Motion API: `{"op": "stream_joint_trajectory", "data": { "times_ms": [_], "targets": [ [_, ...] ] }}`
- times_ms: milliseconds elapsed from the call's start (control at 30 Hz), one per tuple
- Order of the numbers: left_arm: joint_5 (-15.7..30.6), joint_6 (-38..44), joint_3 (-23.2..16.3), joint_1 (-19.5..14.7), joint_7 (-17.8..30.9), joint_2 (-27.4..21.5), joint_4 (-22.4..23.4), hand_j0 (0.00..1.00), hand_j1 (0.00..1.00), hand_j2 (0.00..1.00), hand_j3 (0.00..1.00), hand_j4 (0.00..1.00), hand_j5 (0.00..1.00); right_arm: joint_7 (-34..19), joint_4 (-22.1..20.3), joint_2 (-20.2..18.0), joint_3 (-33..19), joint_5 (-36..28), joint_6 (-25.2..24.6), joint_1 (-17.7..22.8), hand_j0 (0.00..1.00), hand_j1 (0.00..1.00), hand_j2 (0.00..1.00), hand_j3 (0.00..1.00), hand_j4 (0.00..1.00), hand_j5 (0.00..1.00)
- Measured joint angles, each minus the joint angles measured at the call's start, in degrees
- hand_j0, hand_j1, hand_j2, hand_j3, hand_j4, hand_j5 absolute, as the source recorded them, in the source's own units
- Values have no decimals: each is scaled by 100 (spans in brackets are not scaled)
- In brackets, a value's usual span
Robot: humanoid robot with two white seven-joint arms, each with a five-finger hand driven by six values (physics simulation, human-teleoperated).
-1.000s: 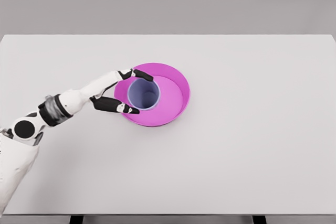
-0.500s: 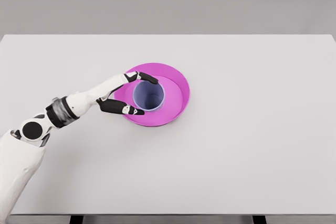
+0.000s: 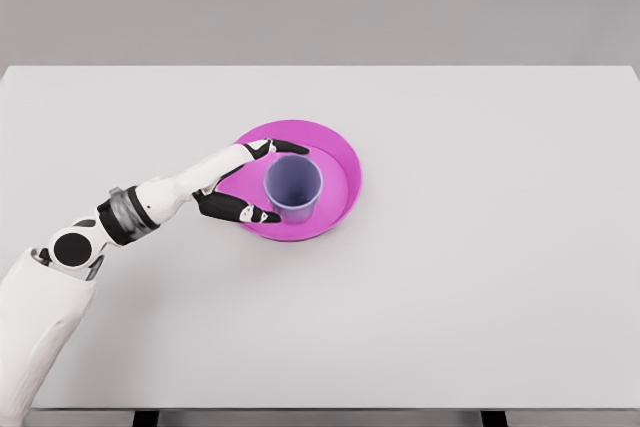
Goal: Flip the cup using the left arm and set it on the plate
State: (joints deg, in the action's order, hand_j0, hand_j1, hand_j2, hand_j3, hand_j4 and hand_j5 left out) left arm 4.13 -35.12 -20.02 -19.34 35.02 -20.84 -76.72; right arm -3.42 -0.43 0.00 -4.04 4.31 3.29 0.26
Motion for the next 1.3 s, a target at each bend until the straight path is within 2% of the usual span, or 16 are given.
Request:
{"op": "stream_joint_trajectory", "data": {
  "times_ms": [500, 600, 933, 1133, 1300],
  "targets": [
    [2, 0, 103, -26, 0, -140, -15, 97, 97, 97, 97, 97, 97, 0, 1, 0, 0, 0, 3, 0, 100, 100, 100, 100, 100, 100],
    [2, -1, 164, -18, 0, -275, -21, 100, 100, 100, 100, 100, 100, 0, 0, 0, 0, 0, 1, 0, 100, 100, 100, 100, 100, 100],
    [22, -2, 625, 123, 0, -1013, 27, 100, 100, 100, 100, 100, 100, 0, -1, 0, 0, 0, 2, 0, 100, 100, 100, 100, 100, 100],
    [56, -1, 849, 272, 0, -1591, 689, 100, 100, 100, 100, 100, 100, 0, -1, 0, 0, 0, 1, 0, 100, 100, 100, 100, 100, 100],
    [61, -1, 1023, 272, 0, -1829, 1151, 100, 100, 100, 100, 100, 100, 0, 0, 0, 0, 0, 3, 0, 100, 100, 100, 100, 100, 100]
  ]
}}
